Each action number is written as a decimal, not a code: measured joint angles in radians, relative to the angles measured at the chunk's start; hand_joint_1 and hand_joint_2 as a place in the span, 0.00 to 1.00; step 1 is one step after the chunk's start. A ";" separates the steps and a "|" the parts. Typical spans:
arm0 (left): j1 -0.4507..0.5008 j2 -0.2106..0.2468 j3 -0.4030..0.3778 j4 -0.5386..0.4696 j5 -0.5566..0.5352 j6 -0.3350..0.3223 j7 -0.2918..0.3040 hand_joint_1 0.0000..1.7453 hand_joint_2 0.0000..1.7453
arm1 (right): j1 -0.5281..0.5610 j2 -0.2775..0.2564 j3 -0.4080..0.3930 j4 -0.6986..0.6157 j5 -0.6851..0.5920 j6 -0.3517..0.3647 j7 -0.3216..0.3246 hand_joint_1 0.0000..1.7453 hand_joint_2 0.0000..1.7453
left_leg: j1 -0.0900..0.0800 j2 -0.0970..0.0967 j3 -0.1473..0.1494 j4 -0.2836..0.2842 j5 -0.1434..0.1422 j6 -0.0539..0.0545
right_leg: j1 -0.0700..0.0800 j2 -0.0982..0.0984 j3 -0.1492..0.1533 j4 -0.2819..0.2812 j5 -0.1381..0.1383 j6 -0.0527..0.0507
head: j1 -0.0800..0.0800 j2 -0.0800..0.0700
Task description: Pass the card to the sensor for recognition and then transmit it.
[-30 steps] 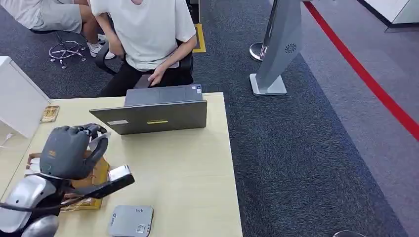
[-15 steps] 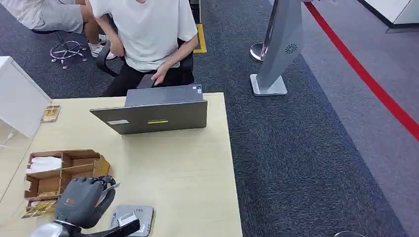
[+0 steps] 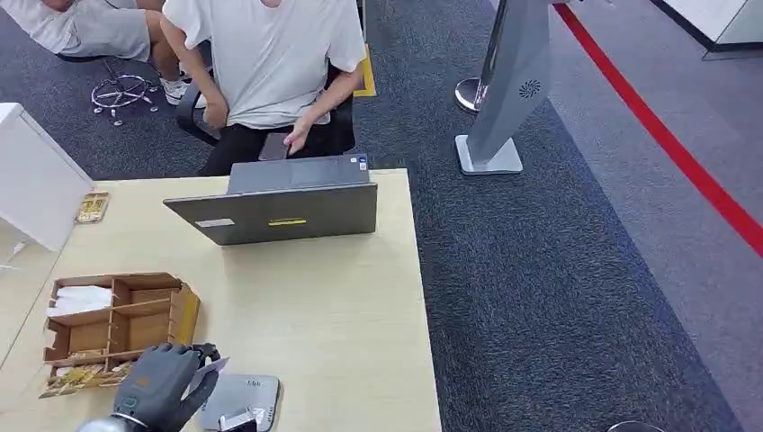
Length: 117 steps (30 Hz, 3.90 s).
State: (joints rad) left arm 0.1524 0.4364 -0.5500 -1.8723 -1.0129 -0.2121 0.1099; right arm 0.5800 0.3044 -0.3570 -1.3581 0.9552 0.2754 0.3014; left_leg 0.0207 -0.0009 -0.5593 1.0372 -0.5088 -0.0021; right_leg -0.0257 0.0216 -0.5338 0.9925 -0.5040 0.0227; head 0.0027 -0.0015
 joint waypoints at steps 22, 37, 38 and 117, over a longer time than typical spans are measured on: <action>-0.009 0.063 -0.090 0.049 0.082 -0.026 0.015 1.00 1.00 | -0.017 0.000 -0.021 0.023 0.013 0.024 -0.010 0.00 1.00 | 0.000 0.000 0.000 0.000 0.000 0.000 | 0.000 0.000 -0.002 0.000 0.000 0.000 | 0.000 0.000; -0.192 -0.140 0.060 -0.227 -0.193 0.463 -0.077 1.00 1.00 | 0.083 0.000 0.067 -0.079 0.027 0.015 -0.007 0.00 1.00 | 0.000 -0.003 0.001 0.000 0.001 -0.001 | 0.000 -0.002 -0.001 0.000 0.000 0.000 | 0.000 0.000; -0.219 -0.147 0.072 -0.227 -0.200 0.455 -0.065 1.00 1.00 | 0.081 0.000 0.067 -0.076 0.043 0.015 -0.019 0.00 1.00 | 0.000 -0.003 0.001 0.000 0.002 -0.001 | 0.000 -0.002 -0.001 0.001 0.001 -0.001 | -0.001 0.000; 0.364 -0.182 0.296 -0.279 -0.286 0.110 0.136 0.00 1.00 | 0.036 0.000 0.099 -0.133 -0.177 -0.043 0.245 0.00 1.00 | 0.000 -0.002 -0.005 -0.002 0.002 -0.006 | 0.000 -0.001 -0.006 0.002 -0.001 -0.004 | -0.001 0.000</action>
State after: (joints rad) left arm 0.5165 0.2540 -0.2540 -2.1515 -1.2990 -0.1023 0.2457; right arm 0.6163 0.3044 -0.2579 -1.4908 0.7782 0.2320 0.5467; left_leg 0.0207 -0.0025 -0.5640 1.0355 -0.5072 -0.0080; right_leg -0.0256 0.0207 -0.5394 0.9949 -0.5052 0.0188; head 0.0015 -0.0015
